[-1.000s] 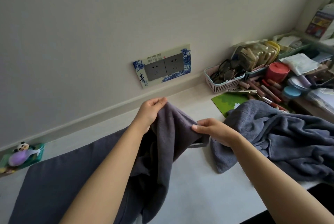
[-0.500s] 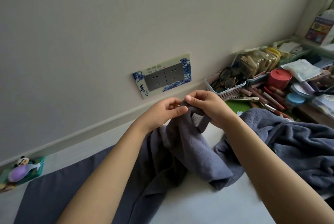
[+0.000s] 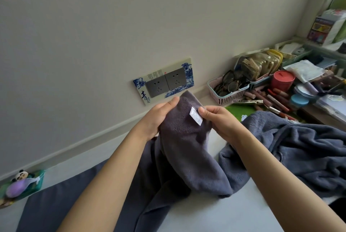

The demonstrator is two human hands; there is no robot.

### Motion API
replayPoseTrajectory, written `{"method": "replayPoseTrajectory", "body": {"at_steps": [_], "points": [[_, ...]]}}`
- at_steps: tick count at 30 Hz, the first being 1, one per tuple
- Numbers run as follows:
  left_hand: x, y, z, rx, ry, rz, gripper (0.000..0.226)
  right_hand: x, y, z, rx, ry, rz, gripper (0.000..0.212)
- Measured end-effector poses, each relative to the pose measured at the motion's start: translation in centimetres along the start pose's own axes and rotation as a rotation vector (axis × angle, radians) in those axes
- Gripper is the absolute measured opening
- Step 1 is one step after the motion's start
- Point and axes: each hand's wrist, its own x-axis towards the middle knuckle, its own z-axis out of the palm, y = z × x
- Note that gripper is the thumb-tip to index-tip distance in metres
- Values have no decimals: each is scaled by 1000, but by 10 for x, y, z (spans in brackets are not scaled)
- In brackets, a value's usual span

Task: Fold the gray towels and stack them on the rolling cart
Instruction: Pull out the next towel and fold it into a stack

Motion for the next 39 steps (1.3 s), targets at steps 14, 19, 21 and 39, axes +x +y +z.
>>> {"method": "replayPoseTrajectory", "body": {"at_steps": [14, 19, 21, 39], "points": [[17, 33, 1, -27, 102, 161, 27, -44, -24, -50, -391, -58, 82, 78], [39, 54, 15, -141, 87, 185, 10, -84, -40, -85, -435, -93, 209, 69], [49, 63, 19, -161, 97, 196, 11, -95, -43, -93, -509, -68, 217, 85], [176, 108, 199, -86, -145, 239, 20, -193, -128, -187, -402, 967, 15, 28]]}}
